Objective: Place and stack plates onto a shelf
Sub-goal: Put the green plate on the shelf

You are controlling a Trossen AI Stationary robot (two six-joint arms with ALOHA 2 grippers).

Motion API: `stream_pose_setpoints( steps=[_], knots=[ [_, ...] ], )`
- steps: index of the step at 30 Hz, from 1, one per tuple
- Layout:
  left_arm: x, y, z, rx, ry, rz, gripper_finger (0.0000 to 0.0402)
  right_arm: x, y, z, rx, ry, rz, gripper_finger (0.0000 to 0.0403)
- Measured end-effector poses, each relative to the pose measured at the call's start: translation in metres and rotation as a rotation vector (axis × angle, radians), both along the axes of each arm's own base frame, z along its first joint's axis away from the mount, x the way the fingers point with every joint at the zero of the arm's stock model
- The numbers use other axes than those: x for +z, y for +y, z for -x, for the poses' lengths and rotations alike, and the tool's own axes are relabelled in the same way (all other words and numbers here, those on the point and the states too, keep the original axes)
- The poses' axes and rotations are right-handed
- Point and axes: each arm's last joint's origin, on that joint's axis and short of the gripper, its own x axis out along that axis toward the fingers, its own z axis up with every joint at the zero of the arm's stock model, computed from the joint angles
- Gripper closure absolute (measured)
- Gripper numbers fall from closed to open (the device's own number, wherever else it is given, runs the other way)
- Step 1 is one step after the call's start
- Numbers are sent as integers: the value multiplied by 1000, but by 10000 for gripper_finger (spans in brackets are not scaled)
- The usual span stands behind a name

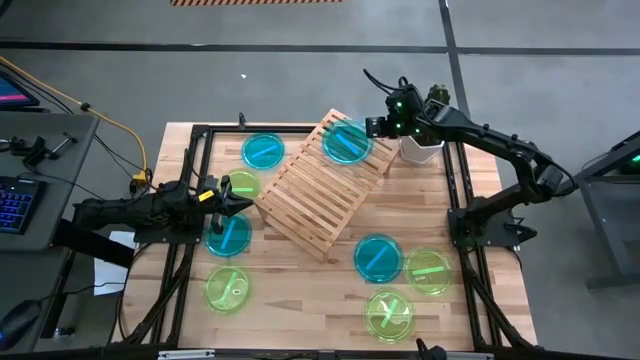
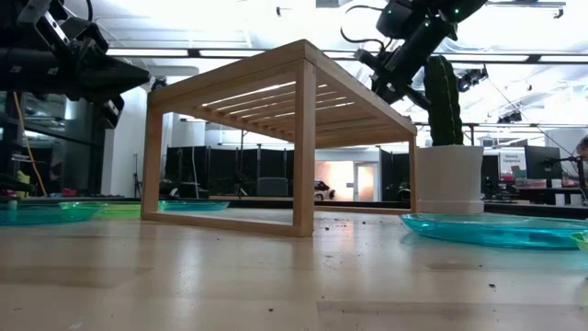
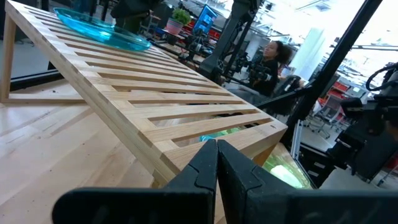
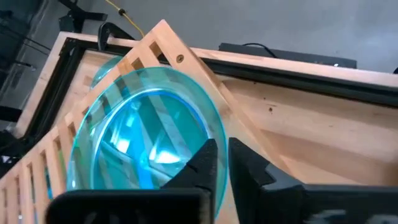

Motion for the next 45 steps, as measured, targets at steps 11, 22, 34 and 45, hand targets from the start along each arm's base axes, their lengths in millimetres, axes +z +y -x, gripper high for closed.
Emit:
stream_pose_setpoints(
  steps=[11,22,34,45],
  knots=[
    [0,0,0,0,0,0,401,33,30,30,141,51,137,256],
    [0,0,0,0,0,0,401,67,112,53,384,38,300,229],
    [1,0,0,5,-14,1,401,61,176,34,266,-51,403,228],
    [19,0,2,-14,-214,215,401,-23,208,11,258,-468,205,229]
  ],
)
